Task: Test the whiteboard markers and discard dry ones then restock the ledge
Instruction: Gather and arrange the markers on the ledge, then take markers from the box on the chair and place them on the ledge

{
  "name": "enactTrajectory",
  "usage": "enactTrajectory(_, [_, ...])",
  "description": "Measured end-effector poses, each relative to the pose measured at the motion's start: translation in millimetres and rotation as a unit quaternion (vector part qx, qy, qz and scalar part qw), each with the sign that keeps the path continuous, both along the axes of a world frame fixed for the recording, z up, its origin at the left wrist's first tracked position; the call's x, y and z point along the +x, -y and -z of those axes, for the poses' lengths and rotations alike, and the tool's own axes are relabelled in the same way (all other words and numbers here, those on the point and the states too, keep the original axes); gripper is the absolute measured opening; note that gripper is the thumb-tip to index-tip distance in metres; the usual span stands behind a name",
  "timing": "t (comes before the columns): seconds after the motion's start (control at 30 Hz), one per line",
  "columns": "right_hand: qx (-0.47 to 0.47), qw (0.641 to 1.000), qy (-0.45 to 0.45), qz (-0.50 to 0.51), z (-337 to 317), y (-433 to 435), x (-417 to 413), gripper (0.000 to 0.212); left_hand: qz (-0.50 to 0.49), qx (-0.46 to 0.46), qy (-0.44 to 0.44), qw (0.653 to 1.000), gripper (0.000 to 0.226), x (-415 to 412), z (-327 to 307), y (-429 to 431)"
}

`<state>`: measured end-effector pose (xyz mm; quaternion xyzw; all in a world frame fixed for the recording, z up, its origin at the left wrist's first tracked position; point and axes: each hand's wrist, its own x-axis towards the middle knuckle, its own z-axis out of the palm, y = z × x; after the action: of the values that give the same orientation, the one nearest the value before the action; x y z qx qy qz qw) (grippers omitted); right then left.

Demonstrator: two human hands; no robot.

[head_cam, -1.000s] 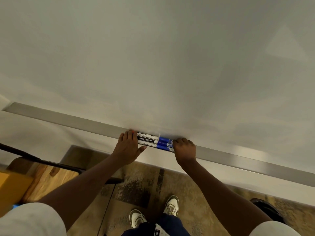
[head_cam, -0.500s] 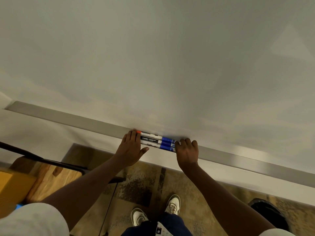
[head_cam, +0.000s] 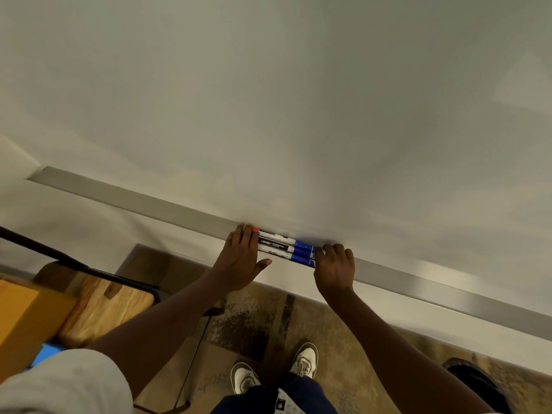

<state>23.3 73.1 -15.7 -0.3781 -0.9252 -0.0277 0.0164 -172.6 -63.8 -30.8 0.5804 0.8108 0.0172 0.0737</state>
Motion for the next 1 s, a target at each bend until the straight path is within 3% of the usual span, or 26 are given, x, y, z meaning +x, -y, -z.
enactTrajectory(0.13, [-0.013,0.999,-0.043,0.003,-9,16,-9,0.042,-0.021,0.013,-0.002,1.000,0.087,7,-1,7])
enactTrajectory(0.27, [-0.033,0.992,-0.121,-0.017,-13,37,-21,0.029,-0.038,0.045,-0.032,0.998,0.081,18,-4,24])
enactTrajectory(0.4, [-0.053,0.985,-0.155,-0.045,-13,59,-37,0.044,-0.047,0.082,-0.054,0.994,0.079,29,1,54])
enactTrajectory(0.63, [-0.084,0.968,-0.153,-0.178,-8,88,-73,0.061,-0.178,0.004,-0.047,0.983,0.080,30,3,116])
enactTrajectory(1.0, [-0.118,0.916,-0.156,-0.349,-23,131,-135,0.057,-0.404,-0.034,-0.077,0.911,0.075,32,-19,204])
